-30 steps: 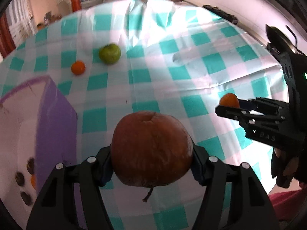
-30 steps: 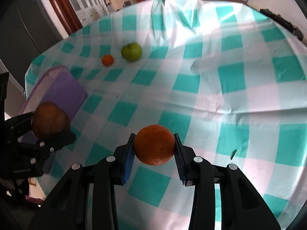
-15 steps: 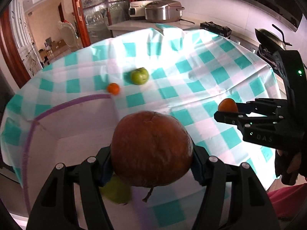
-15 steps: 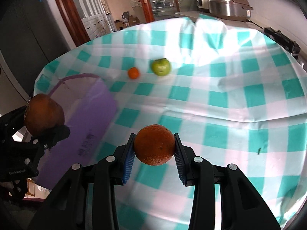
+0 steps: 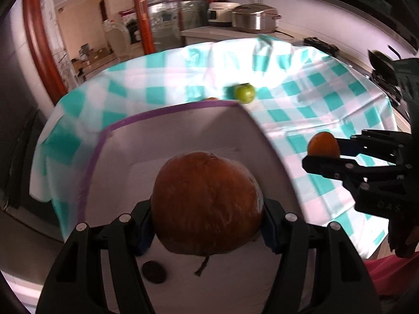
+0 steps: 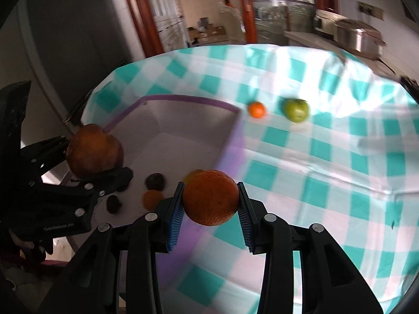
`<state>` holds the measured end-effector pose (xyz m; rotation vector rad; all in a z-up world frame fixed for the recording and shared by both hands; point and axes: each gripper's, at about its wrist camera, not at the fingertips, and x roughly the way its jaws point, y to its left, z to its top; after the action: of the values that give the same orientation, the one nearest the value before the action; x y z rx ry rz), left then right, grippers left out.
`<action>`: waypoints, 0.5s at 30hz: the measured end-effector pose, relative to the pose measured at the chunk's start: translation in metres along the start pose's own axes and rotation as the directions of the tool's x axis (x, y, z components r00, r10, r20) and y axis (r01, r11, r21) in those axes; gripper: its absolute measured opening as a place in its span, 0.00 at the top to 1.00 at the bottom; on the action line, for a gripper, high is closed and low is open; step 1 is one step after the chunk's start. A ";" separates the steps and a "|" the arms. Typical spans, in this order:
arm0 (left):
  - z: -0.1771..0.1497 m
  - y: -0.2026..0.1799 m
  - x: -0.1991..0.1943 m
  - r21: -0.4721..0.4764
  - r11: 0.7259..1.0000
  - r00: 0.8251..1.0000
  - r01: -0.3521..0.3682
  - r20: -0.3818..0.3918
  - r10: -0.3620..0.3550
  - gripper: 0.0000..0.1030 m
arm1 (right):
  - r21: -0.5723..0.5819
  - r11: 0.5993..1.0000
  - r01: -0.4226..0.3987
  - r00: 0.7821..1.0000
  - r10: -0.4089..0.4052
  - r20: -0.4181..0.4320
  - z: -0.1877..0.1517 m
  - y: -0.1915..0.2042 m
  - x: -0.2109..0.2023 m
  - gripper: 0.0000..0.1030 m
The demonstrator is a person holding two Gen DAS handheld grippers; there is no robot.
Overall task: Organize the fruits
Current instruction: 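Carry both fruits over the white box and open both tools to release them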
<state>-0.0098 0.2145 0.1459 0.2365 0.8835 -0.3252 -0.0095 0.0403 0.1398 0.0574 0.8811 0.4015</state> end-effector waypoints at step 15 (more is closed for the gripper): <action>-0.015 0.062 0.024 -0.142 0.987 0.995 -0.079 -0.068 0.069 0.37 | -0.277 0.950 -0.143 0.976 0.090 -0.196 -0.005 0.080 0.048 0.63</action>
<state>0.0164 0.2725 0.1220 0.1451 0.9535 -0.1842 -0.0111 0.1310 0.1178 -0.2018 0.9931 0.6521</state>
